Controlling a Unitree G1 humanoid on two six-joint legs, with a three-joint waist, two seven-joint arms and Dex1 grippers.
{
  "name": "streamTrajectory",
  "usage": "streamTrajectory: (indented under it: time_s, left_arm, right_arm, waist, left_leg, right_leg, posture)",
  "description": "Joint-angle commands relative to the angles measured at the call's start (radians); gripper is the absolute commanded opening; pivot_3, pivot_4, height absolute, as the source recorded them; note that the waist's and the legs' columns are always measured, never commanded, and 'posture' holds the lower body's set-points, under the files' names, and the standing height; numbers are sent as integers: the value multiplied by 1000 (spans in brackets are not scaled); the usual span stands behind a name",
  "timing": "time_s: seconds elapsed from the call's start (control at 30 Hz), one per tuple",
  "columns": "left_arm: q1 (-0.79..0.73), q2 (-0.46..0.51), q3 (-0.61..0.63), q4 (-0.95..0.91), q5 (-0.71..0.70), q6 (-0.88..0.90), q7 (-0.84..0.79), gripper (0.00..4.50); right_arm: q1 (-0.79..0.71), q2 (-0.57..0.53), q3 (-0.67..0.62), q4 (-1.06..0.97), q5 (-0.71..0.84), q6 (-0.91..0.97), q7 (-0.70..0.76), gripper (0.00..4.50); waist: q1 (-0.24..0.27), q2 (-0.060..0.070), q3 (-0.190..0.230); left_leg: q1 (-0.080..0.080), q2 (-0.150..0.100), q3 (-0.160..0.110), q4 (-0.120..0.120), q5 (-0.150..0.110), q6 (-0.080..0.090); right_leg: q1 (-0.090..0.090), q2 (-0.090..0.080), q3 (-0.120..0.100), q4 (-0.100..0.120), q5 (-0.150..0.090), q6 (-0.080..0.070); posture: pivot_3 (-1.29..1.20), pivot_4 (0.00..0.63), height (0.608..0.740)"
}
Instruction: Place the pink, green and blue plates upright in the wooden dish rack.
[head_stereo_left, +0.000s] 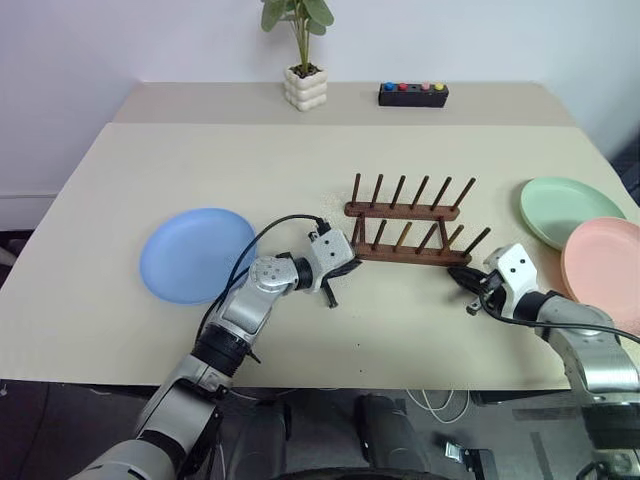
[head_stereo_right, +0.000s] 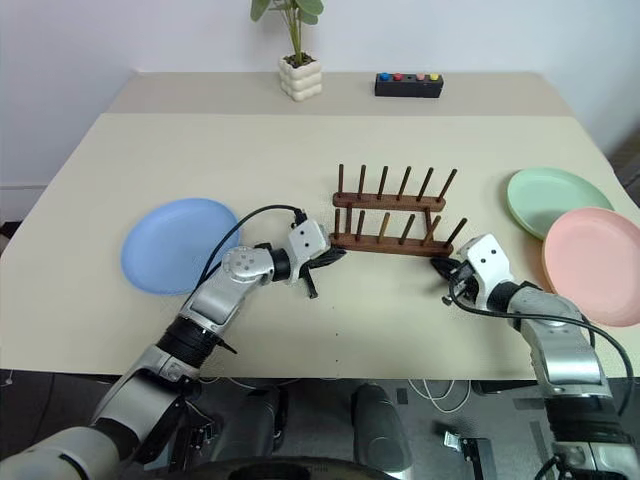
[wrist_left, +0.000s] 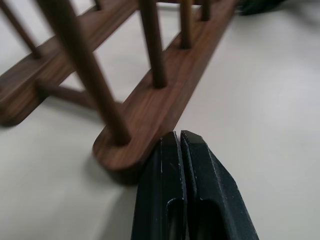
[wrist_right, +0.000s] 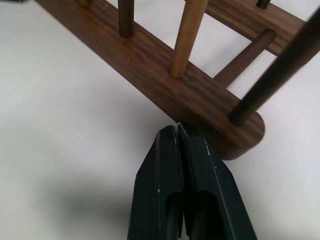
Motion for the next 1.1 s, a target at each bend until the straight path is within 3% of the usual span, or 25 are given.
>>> streamTrajectory:
  time_s: [0.03, 0.23, 0.57, 0.73, 0.93, 1.03, 1.1]
  left_arm:
    - [-22, -6, 30, 32, 14, -46, 43, 67]
    - [-38, -15, 46, 67, 8, -54, 56, 67]
    - [-36, -17, 50, 94, 18, -72, 89, 67]
    - [-31, -17, 53, 100, 20, -78, 95, 67]
    - [11, -9, 61, -11, -27, -53, 48, 67]
    - [71, 19, 61, -161, -93, -30, -32, 0]
    - [105, 37, 55, -234, -125, -14, -74, 0]
  right_arm:
    - [-62, 26, 9, 88, -40, -55, -42, 56]
    - [-124, 44, 24, 172, -65, -113, -46, 56]
    - [-97, 31, 10, 171, -57, -143, -28, 56]
    - [-58, 21, -13, 116, -30, -139, -9, 56]
    - [63, -83, -159, -94, 112, -7, 81, 56]
    - [130, -174, -301, -146, 177, 86, 116, 881]
    - [151, -215, -392, -178, 214, 148, 115, 1921]
  waist:
    - [1, 0, 0]
    - [1, 0, 0]
    - [2, 0, 0]
    - [2, 0, 0]
    - [1, 1, 0]
    - [3, 1, 0]
    - [3, 1, 1]
  left_leg:
    - [0, 0, 0, 0, 0, 0]
    - [2, 0, 0, -2, 0, 0]
    - [2, 0, 0, -2, 0, 0]
    - [3, 0, 0, -2, 0, 0]
    - [2, 0, 0, -3, 0, 0]
    - [2, 0, 0, -4, 0, 0]
    - [3, 0, 0, -4, 0, 0]
  right_leg:
    - [0, 0, 0, 0, 0, 0]
    - [1, 0, 0, 0, 0, 1]
    - [1, 0, 0, 0, 0, 1]
    - [2, 0, 0, 0, 0, 1]
    - [1, 0, 0, 0, 0, 2]
    - [1, 0, 0, 0, 0, 1]
    - [1, 0, 0, -1, -1, -1]
  posture:
    - [0, 150, 730]
    - [0, 150, 730]
    - [0, 150, 730]
    - [0, 150, 730]
    - [0, 150, 730]
    - [0, 150, 730]
    - [0, 150, 730]
